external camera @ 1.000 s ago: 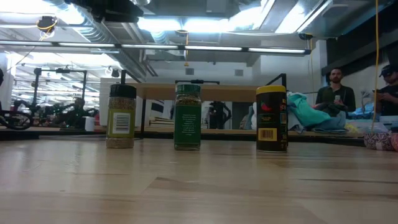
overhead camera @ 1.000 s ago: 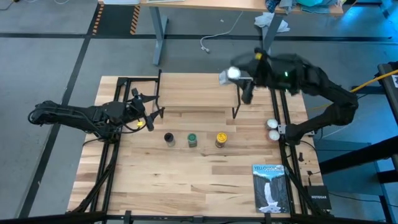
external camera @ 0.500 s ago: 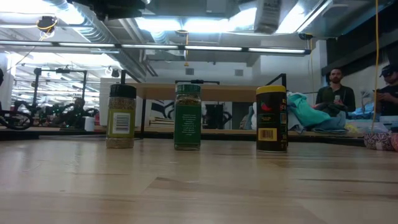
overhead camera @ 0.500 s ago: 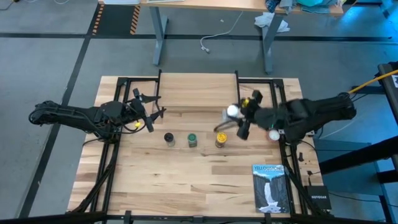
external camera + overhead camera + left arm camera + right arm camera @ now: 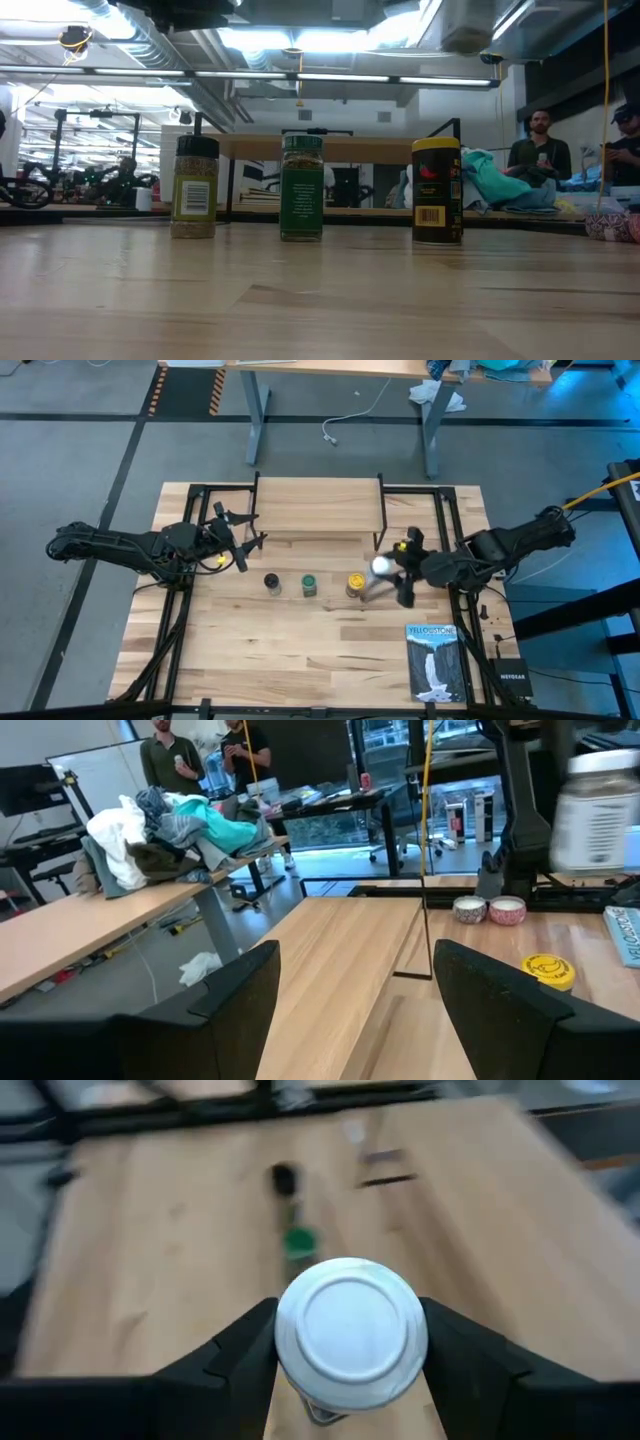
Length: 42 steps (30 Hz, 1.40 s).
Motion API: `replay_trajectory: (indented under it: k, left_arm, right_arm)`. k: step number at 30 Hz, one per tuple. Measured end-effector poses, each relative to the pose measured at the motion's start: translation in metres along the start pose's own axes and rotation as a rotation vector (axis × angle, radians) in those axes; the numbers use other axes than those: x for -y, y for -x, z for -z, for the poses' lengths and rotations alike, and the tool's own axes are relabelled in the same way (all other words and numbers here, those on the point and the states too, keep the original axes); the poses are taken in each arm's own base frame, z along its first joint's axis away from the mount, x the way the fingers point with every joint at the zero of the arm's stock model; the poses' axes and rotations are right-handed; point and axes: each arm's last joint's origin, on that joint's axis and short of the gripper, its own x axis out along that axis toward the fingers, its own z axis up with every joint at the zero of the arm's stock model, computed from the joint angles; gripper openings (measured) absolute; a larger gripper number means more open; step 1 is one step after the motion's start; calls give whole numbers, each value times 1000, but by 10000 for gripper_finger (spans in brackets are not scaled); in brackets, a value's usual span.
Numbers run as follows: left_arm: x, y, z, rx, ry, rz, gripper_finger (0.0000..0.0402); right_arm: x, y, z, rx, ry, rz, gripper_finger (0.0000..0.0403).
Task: Shelf spices
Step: Remove the white seasoning bottle from the shelf
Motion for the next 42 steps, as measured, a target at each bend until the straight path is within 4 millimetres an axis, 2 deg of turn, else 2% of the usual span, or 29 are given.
replay_trajectory:
  k: [5,14,18,23,30,34,42]
  left_arm:
    - [-1,0,0,-1,-2,-5,257]
    - [-1,-1,0,2,11,-9,257]
    - [-1,-1,-1,11,17,-14,257]
    - [-3,-1,-3,24,27,-27,257]
    - [-6,-2,-4,36,51,-47,257]
    - [-6,-2,-4,36,50,-46,257]
    - [-6,-2,-4,42,56,-45,257]
  right_arm:
    - [-8,4,3,-15,24,-73,212]
    - [-6,4,2,-2,-21,-38,212]
    - [-4,4,-1,57,-87,46,212]
    - [4,-2,-15,177,-252,106,212]
    - [18,-27,-18,191,-434,301,212]
    - [34,-40,-22,210,-547,390,212]
    - [55,-64,-23,154,-626,449,212]
